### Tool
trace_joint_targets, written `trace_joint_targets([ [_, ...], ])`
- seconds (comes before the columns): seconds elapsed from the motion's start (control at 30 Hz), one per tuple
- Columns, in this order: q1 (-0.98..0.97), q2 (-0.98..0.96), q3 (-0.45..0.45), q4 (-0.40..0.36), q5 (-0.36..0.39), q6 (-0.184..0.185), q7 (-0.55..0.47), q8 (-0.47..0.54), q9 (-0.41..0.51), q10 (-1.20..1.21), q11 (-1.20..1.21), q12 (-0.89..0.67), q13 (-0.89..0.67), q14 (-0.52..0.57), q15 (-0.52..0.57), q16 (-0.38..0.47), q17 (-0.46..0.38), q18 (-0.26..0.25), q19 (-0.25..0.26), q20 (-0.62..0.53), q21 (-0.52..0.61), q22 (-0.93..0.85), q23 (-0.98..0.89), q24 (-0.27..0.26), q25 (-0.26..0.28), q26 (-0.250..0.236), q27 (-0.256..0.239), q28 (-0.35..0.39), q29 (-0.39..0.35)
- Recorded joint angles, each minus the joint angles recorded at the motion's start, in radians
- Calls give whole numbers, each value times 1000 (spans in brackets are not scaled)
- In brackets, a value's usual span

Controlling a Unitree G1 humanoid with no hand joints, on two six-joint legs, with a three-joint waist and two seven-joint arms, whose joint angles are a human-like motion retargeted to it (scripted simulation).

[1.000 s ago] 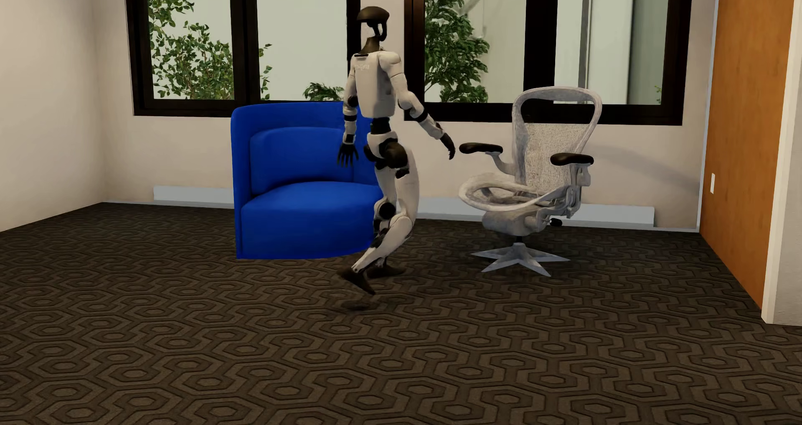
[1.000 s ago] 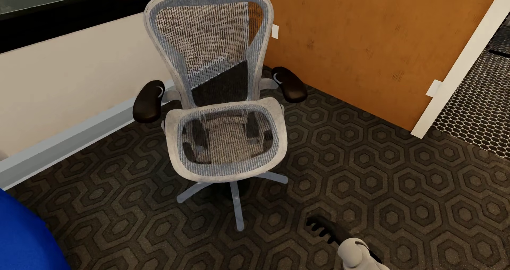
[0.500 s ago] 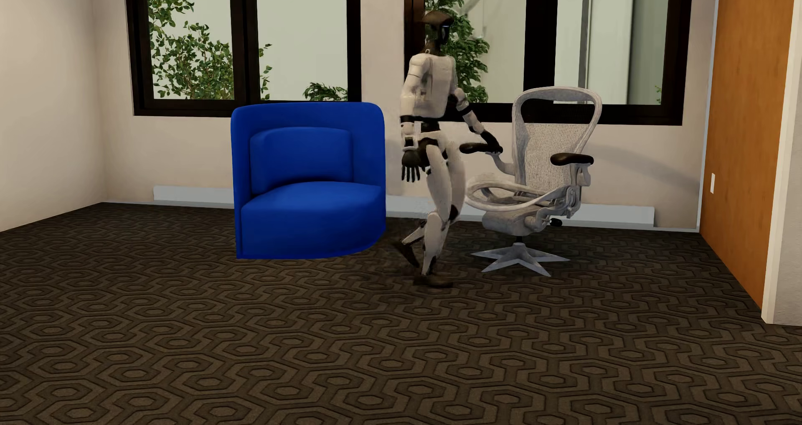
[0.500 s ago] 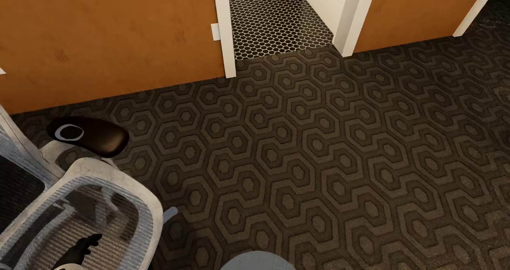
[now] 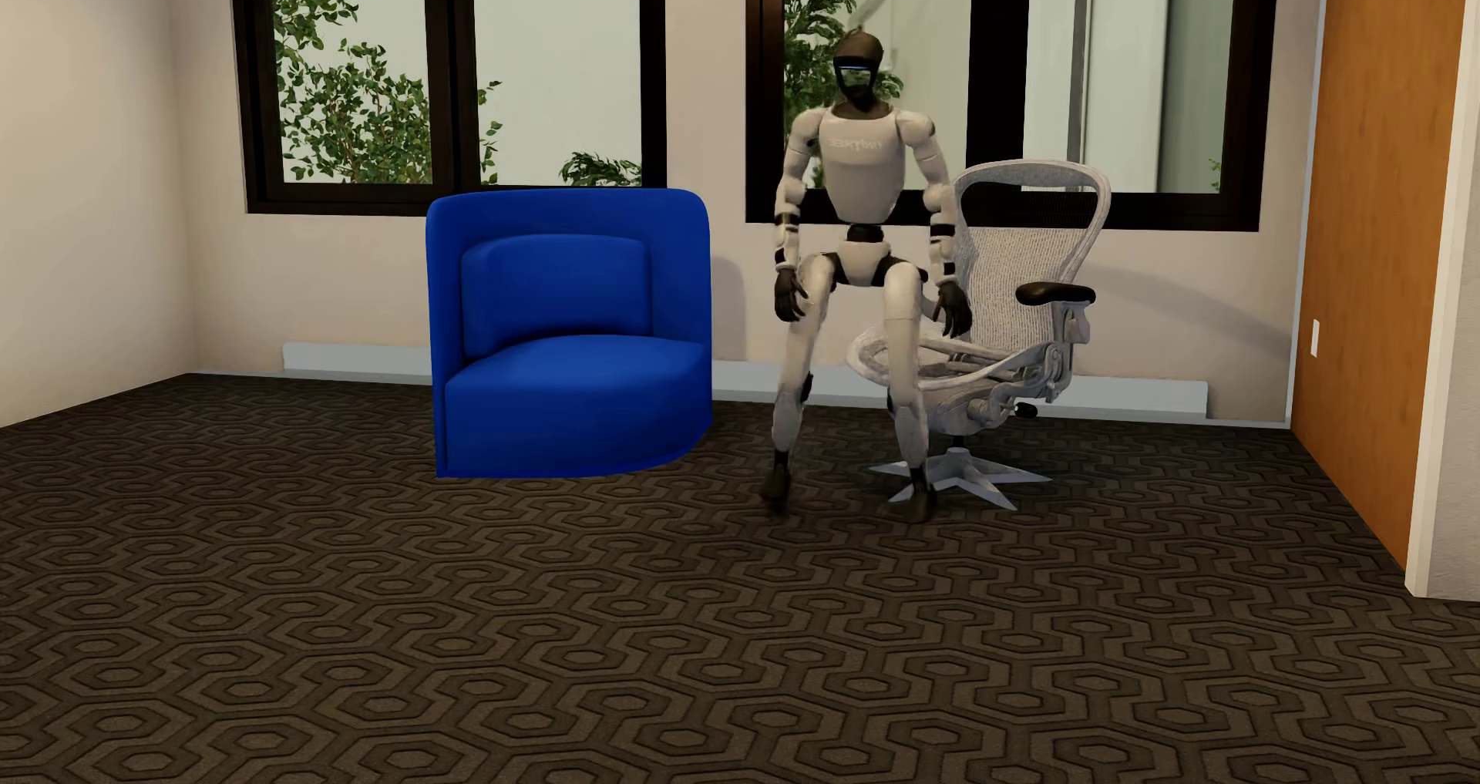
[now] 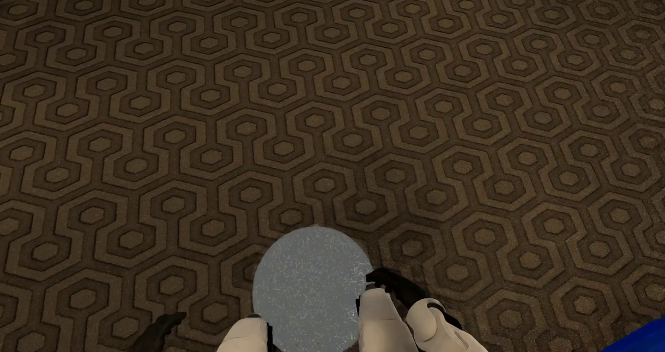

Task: Sit down on the chair

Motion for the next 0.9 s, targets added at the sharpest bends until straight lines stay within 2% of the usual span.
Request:
trace_joint_targets([
  [0.03, -59, -12, 6, 7, -31, 8, 19, -28, 9, 77, 59, 4, 8, -10, -11, -23, -23, 26, 10, 11, 8, 6, 22, -40, -6, 6, 12, 55, -39],
  [0.07, -120, -16, 13, 22, -58, 5, 13, -57, 29, 170, 102, 4, 0, -48, -20, -25, -33, 40, 18, 47, -3, -1, 57, -40, -26, 11, 27, 56, -30],
  [0.1, -191, -26, 26, 25, -81, 9, -12, -79, 55, 253, 124, -11, -25, -46, -4, -21, -54, 59, 11, 39, -30, 0, 77, -54, -15, 1, 30, 55, -34],
  [0.13, -258, -38, 37, 30, -113, -2, -35, -92, 94, 340, 104, -32, -43, -81, -52, 7, -70, 45, 48, 35, -67, -8, 86, -33, 0, -2, 45, 28, -30],
  [0.17, -344, -114, 43, 47, -123, -10, -38, -91, 118, 443, 151, -39, -52, -110, -98, 19, -86, 42, 62, 52, -90, -20, 86, 0, 32, 33, 36, -26, -37],
  [0.2, -443, -245, 45, 74, -124, -18, -46, -81, 141, 563, 277, -41, -67, -150, -114, 55, -98, 24, 100, 60, -100, -63, 92, 12, 49, -40, 36, -53, -60],
  [0.23, -531, -364, 41, 90, -141, -36, -49, -69, 161, 668, 389, -36, -89, -164, -146, 80, -113, 14, 141, 74, -113, -93, 101, 30, 53, -55, 54, -71, -32],
  [0.27, -612, -432, 32, 88, -169, -28, -70, -97, 202, 775, 481, -43, -103, -198, -194, 99, -134, 1, 146, 70, -128, -130, 92, 49, 81, -43, 66, -72, -48],
  [0.33, -706, -577, 33, 99, -187, -37, -83, -32, 281, 954, 668, -94, -145, -252, -228, 121, -167, -18, 201, 53, -121, -144, 116, 37, 117, -44, 68, -63, -92],
  [0.37, -738, -633, 29, 109, -175, -38, -101, -16, 312, 1029, 740, -105, -163, -282, -234, 127, -171, -22, 206, 62, -109, -157, 120, 28, 119, -38, 61, -41, -130],
  [0.4, -773, -678, 27, 106, -165, -37, -115, 1, 337, 1100, 809, -116, -176, -311, -239, 139, -178, -22, 210, 58, -121, -163, 119, 27, 124, -18, 72, -24, -77],
  [0.43, -797, -725, 24, 101, -163, -39, -117, 25, 354, 1147, 870, -131, -177, -314, -238, 143, -185, -28, 211, 50, -143, -168, 99, 38, 114, -9, 85, 4, -58],
  [0.47, -813, -751, 22, 94, -161, -35, -137, 51, 370, 1204, 923, -140, -164, -345, -241, 153, -186, -49, 222, 4, -147, -176, 76, -12, 136, -24, 68, 31, -64],
  [0.5, -810, -748, 17, 104, -164, -33, -142, 59, 393, 1238, 953, -162, -158, -348, -245, 165, -181, -76, 228, 9, -155, -174, 68, 7, 127, -1, 65, 58, -63],
  [0.53, -789, -737, 14, 114, -164, -34, -143, 59, 409, 1256, 962, -184, -156, -365, -235, 171, -163, -77, 236, 22, -153, -171, 72, 8, 129, 2, 54, 19, -61],
  [0.6, -748, -693, 22, 148, -168, -37, -133, 46, 425, 1270, 963, -205, -131, -354, -217, 155, -124, -89, 253, 32, -160, -157, 103, -7, 122, 23, 52, 57, -85],
  [0.63, -731, -671, 24, 143, -184, -34, -131, 38, 422, 1282, 974, -203, -101, -360, -219, 153, -114, -83, 266, 20, -163, -152, 88, -12, 128, 17, 39, 52, -101],
  [0.67, -709, -646, 26, 140, -196, -32, -133, 32, 414, 1290, 982, -196, -81, -355, -232, 150, -103, -77, 266, 11, -189, -147, 103, 7, 93, 17, 47, 26, -57],
  [0.7, -690, -624, 26, 135, -200, -33, -134, 29, 408, 1303, 996, -197, -64, -356, -235, 148, -89, -70, 273, -3, -196, -127, 112, 11, 75, 16, 50, 31, -37],
  [0.73, -671, -600, 27, 133, -207, -30, -137, 20, 401, 1314, 1005, -201, -49, -365, -247, 137, -70, -62, 274, -19, -190, -91, 142, 7, 61, 3, 46, 19, -45],
  [0.77, -647, -565, 28, 134, -215, -25, -136, 17, 399, 1318, 1003, -204, -37, -377, -263, 121, -49, -51, 287, -38, -185, -51, 175, 6, 63, 22, 49, 29, -61],
  [0.8, -629, -544, 28, 134, -226, -30, -131, 12, 391, 1320, 1002, -204, -31, -379, -272, 109, -25, -52, 286, -64, -180, -20, 211, -18, 66, 26, 70, 42, -84],
  [0.83, -623, -530, 34, 136, -235, -28, -126, 8, 381, 1321, 998, -222, -28, -385, -279, 86, -8, -47, 291, -83, -186, 33, 246, -27, 91, 18, 19, 32, -92],
  [0.87, -621, -524, 34, 137, -240, -24, -126, 9, 369, 1322, 999, -226, -37, -390, -285, 73, 19, -48, 293, -85, -211, 56, 284, -38, 160, 20, 40, 23, -111],
  [0.9, -610, -514, 30, 132, -251, -24, -119, 12, 365, 1318, 1002, -226, -34, -390, -281, 63, 31, -42, 327, -85, -219, 65, 298, -44, 182, 21, 54, 23, -154],
])
